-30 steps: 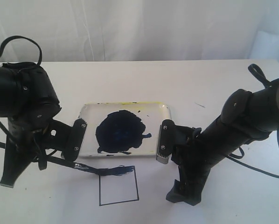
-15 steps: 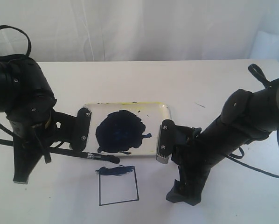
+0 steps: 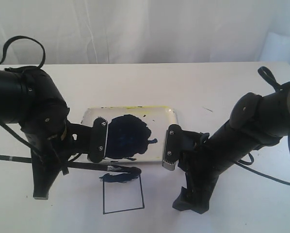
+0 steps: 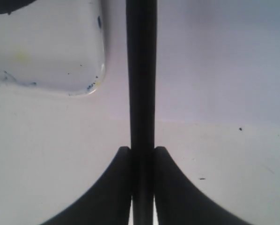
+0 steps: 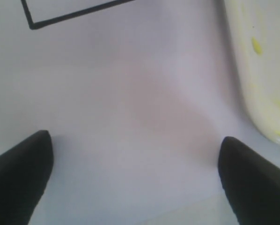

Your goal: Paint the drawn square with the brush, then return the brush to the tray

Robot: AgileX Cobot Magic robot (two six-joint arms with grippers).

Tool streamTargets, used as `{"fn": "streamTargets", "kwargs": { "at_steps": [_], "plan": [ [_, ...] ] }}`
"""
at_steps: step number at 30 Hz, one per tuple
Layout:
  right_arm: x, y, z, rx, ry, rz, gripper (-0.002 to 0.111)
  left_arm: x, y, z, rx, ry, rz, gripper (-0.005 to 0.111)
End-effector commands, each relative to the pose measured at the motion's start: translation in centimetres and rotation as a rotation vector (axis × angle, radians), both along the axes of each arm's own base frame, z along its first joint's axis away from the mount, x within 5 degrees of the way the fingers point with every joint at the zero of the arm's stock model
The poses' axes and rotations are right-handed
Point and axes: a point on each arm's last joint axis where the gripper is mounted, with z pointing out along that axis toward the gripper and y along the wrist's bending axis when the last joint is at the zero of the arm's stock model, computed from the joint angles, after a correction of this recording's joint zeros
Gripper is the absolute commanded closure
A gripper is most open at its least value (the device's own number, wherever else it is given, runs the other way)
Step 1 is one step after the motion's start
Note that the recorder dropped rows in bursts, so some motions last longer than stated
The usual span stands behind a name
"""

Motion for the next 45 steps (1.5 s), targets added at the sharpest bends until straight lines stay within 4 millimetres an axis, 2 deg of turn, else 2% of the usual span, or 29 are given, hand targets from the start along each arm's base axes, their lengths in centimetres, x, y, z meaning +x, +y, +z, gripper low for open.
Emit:
{"fn": "streamTargets", "kwargs": {
  "at_steps": [1,8,13,21,30,45],
  "plan": [
    [-1.11,-0.36,-1.43,-0.035,0.099,0.033,0.019,-0.14,-0.02,0.13,0.001,0.006,0.012,0.107],
    [-1.13,-0.35,-1.43,-0.034,0.102,0.032,0.019,0.07,-0.13,-0.53,0.011,0.011,0.03,0.107],
    [-1.13,-0.35,-1.43,-0.034,0.103,0.03,0.019,0.29,-0.06,-0.06,0.023,-0.002,0.07,0.107],
    [-1.13,-0.35,-1.43,-0.034,0.103,0.03,0.019,-0.11,-0.74,-0.2,-0.021,0.016,0.054,0.107],
    [-1.13,-0.35,-1.43,-0.034,0.103,0.03,0.019,-0.19,-0.37,-0.18,0.024,0.025,0.052,0.107],
    [-1.13,-0.35,-1.43,-0.034,0.103,0.03,0.019,-0.32,-0.56,-0.52,-0.001,0.039,0.06,0.107]
  ]
}}
